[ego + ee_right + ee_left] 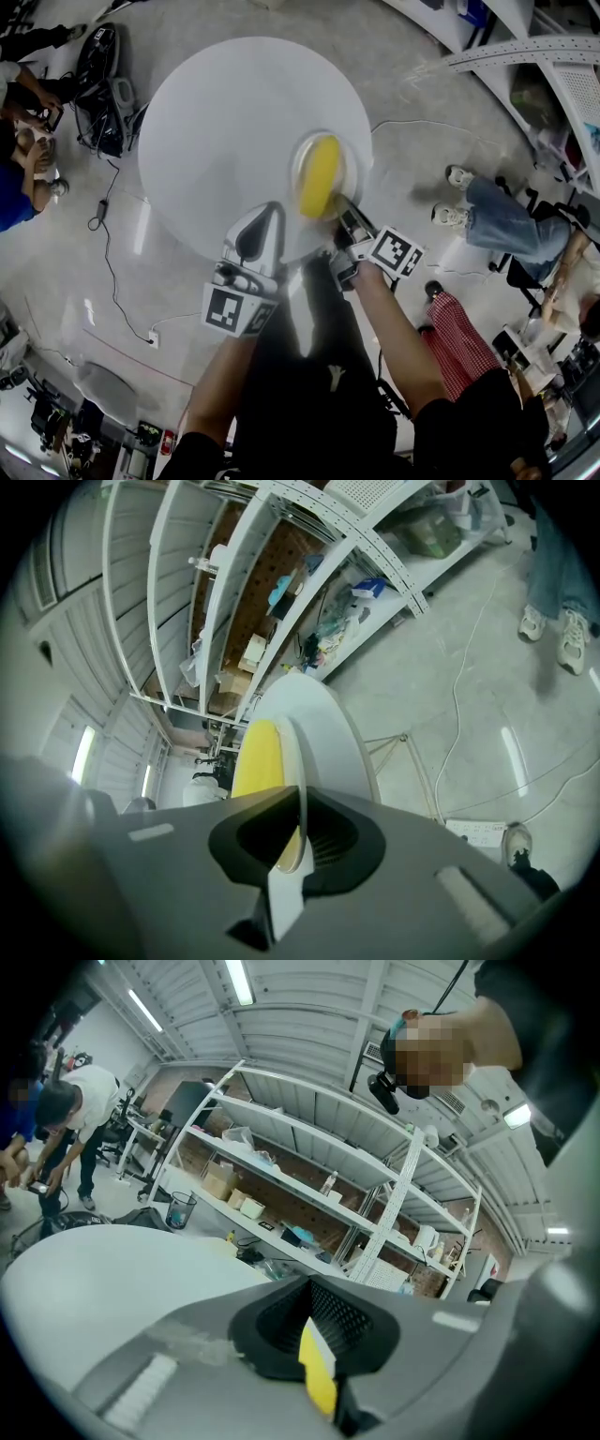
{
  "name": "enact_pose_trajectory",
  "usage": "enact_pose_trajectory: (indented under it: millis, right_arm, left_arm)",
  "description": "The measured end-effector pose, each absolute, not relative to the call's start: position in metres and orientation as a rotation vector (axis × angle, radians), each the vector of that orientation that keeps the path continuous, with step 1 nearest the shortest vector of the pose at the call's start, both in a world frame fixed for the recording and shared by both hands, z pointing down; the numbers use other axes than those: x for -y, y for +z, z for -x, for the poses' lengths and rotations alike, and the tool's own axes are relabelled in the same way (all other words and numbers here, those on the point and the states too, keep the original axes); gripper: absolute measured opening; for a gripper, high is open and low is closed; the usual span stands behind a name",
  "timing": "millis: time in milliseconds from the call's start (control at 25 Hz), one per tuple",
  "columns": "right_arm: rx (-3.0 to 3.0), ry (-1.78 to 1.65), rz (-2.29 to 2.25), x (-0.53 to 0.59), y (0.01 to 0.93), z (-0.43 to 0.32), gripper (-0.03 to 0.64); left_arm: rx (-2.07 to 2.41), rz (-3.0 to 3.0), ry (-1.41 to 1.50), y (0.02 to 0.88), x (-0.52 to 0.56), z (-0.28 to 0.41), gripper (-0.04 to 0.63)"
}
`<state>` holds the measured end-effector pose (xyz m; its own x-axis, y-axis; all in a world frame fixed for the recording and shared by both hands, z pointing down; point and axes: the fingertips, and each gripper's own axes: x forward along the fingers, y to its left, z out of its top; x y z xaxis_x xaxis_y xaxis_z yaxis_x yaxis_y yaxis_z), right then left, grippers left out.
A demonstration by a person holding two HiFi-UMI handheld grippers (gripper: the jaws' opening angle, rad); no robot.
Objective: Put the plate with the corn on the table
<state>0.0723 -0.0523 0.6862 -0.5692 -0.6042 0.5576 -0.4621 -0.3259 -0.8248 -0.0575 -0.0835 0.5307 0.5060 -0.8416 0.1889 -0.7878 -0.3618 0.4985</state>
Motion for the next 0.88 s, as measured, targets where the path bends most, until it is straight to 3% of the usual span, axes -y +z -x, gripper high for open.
enact_pose_trajectory:
  millis: [880]
  right_arm:
    - [-2.041, -1.940, 1.564, 0.0543, 0.6829, -0.0645, 0.061]
  left_arm:
    - [1.305, -2.207, -0.127, 0.5380, 0.0764, 0.0601, 0.003]
